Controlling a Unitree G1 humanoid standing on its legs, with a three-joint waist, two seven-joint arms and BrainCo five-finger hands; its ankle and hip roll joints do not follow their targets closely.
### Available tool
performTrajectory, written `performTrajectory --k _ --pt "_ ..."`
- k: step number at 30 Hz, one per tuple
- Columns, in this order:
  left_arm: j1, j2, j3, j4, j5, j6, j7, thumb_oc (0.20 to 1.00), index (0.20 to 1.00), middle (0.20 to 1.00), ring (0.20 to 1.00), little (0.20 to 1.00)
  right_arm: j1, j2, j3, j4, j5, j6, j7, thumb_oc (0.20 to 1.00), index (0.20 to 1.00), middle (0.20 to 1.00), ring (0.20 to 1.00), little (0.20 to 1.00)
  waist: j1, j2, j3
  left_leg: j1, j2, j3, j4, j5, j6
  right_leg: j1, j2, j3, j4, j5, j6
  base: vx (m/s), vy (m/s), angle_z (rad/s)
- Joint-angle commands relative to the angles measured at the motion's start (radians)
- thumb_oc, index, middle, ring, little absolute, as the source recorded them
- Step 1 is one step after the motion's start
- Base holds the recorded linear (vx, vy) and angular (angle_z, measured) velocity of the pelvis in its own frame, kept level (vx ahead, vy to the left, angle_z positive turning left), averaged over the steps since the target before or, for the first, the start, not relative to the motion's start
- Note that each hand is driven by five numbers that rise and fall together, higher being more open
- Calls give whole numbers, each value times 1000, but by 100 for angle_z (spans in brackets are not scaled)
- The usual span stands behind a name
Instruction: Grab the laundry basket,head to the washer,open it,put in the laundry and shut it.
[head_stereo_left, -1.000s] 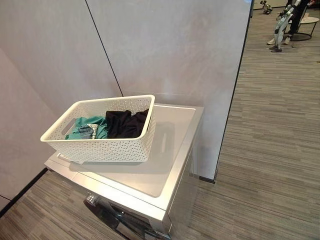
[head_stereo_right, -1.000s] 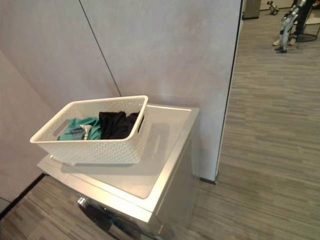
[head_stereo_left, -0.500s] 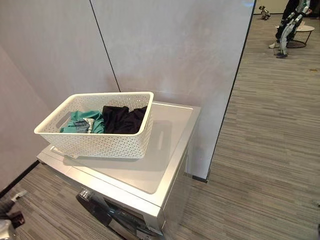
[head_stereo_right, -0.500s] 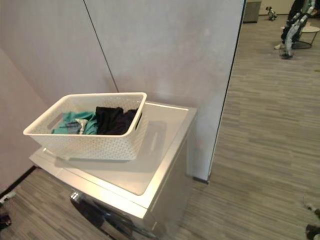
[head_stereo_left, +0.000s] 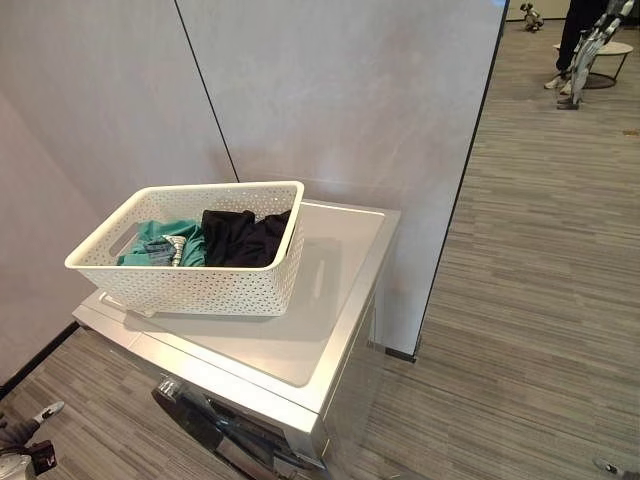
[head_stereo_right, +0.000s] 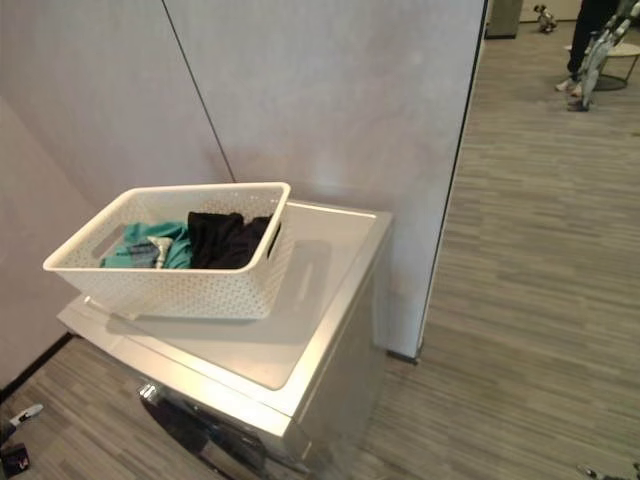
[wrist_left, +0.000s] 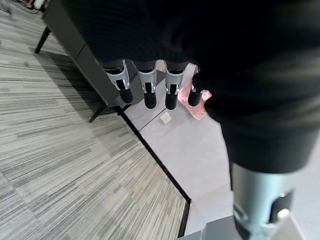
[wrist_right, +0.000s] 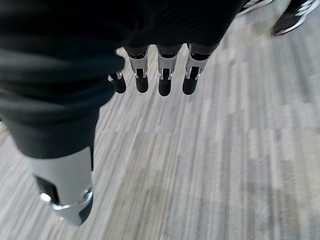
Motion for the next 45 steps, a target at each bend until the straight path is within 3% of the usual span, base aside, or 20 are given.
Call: performTrajectory --k 1,3,7,12,13,23,27,28,32,39,45 --pt "-34 33 6 -27 39 -31 32 1000 1000 1000 1000 1000 -47 -12 44 -21 -6 -35 -9 1000 1000 1000 1000 1000 -3 -70 12 -5 -32 -29 155 -96 -16 140 -27 51 -244 75 80 -44 -17 8" --pt "-40 12 -26 -39 71 -28 42 1000 1000 1000 1000 1000 -59 -15 76 -34 -16 -33 0 1000 1000 1000 1000 1000 3 -76 36 -37 -48 -53 220 -97 -17 133 -25 66 -239 80 77 -74 -4 2" --pt "-46 -20 -70 -60 90 -24 43 1000 1000 1000 1000 1000 -97 -43 116 6 -30 -24 15 1000 1000 1000 1000 1000 23 -83 63 -72 -86 -184 280 -96 -23 118 -22 97 -226 89 78 -34 40 -11" --pt "-48 -25 -83 -59 113 -19 39 1000 1000 1000 1000 1000 -98 -39 102 36 -19 -18 19 1000 1000 1000 1000 1000 11 -82 60 -54 -83 -136 224 -135 1 107 -40 83 -217 83 92 2 132 -2" --pt "-19 -26 -66 -70 128 -19 43 1000 1000 1000 1000 1000 -128 -34 119 42 -24 -12 31 1000 1000 1000 1000 1000 21 -78 61 -39 -103 -101 205 -163 29 93 -56 119 -216 94 114 6 215 -15" --pt "-7 -9 -56 -73 163 -14 58 1000 1000 1000 1000 1000 -172 -3 188 33 -45 -3 54 1000 1000 1000 1000 1000 45 -81 59 -24 -124 -43 171 -170 60 49 -81 180 -215 125 148 -14 121 -35" --pt "-9 4 -55 -70 171 -6 49 1000 1000 1000 1000 1000 -158 -4 189 27 -55 3 65 1000 1000 1000 1000 1000 46 -87 38 -9 -121 -48 159 -169 57 69 -82 170 -229 122 145 28 -30 0" --pt "-150 -208 -333 -188 228 53 0 1000 1000 1000 1000 1000 -126 70 176 350 42 65 106 1000 1000 1000 1000 1000 43 -146 29 -80 -71 -53 79 -97 19 7 -65 -38 -216 121 124 33 28 14" --pt "-143 -190 -326 -182 239 56 -11 1000 1000 1000 1000 1000 -134 93 187 363 47 71 123 1000 1000 1000 1000 1000 45 -135 22 -57 -74 -41 60 -98 30 17 -66 -19 -211 110 125 22 59 27" --pt "-136 -162 -307 -159 260 69 -6 1000 1000 1000 1000 1000 -128 141 247 254 29 70 141 1000 1000 1000 1000 1000 47 -145 3 -24 -70 -37 42 -98 27 48 -56 -11 -228 102 120 47 -12 -22" --pt "-134 -168 -303 -157 259 69 -3 1000 1000 1000 1000 1000 -96 130 259 154 2 68 144 1000 1000 1000 1000 1000 42 -152 4 -25 -61 -44 59 -94 14 62 -48 -17 -235 91 112 20 -59 2"
